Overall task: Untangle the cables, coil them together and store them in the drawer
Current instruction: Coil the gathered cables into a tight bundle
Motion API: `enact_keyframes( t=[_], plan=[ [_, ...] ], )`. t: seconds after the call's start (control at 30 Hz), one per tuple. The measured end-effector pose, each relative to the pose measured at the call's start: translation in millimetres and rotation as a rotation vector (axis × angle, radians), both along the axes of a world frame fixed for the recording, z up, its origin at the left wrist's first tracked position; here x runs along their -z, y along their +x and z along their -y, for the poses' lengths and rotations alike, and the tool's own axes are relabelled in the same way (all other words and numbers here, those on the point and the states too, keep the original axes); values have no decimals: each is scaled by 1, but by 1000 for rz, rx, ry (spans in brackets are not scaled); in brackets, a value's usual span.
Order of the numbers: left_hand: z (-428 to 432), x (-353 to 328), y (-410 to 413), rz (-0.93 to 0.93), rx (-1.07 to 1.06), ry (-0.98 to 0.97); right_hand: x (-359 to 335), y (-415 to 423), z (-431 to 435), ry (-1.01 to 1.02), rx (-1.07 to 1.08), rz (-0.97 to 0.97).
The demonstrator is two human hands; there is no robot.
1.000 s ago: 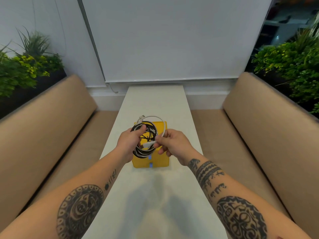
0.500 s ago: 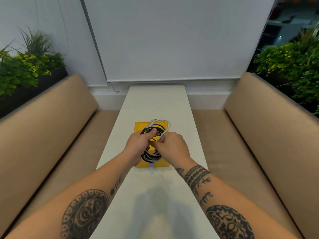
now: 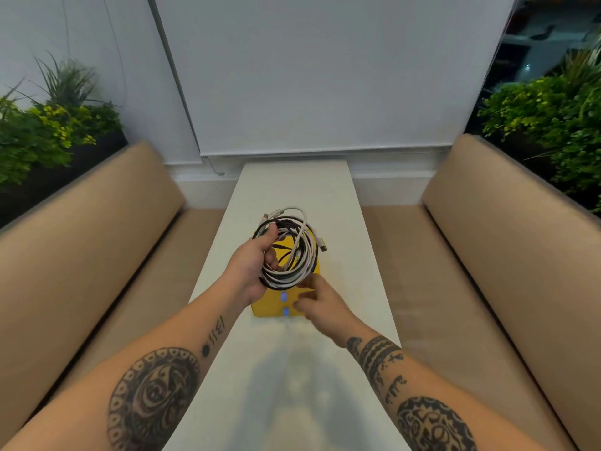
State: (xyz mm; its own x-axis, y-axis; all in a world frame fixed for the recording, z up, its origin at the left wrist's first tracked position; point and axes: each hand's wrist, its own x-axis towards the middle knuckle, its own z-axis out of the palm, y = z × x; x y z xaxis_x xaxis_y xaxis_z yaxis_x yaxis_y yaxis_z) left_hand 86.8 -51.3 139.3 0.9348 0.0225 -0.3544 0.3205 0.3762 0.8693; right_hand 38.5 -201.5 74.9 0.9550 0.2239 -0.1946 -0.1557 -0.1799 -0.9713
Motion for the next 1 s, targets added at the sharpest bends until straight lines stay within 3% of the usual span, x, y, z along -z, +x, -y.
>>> enact_keyframes(
  t=[0.07, 0.2, 0.43, 0.67, 0.87, 1.0],
  plan=[
    [4, 0, -1, -10, 17, -28, -1, 0, -14, 66, -66, 15],
    [7, -1, -5, -22, 18, -19, -9, 1, -24, 165, 45, 94],
    [-18, 0, 4, 39, -98, 215, 19, -12, 6, -170, -55, 196],
    [-32, 6, 4, 115, -209, 232, 38, -13, 34, -370, -97, 312],
    [-38, 17, 0, 160, -126, 195, 45, -6, 57, -572, -220, 435],
    [-35, 19, -6, 184, -18, 202, 47, -2, 56, -515, -258, 350]
  ],
)
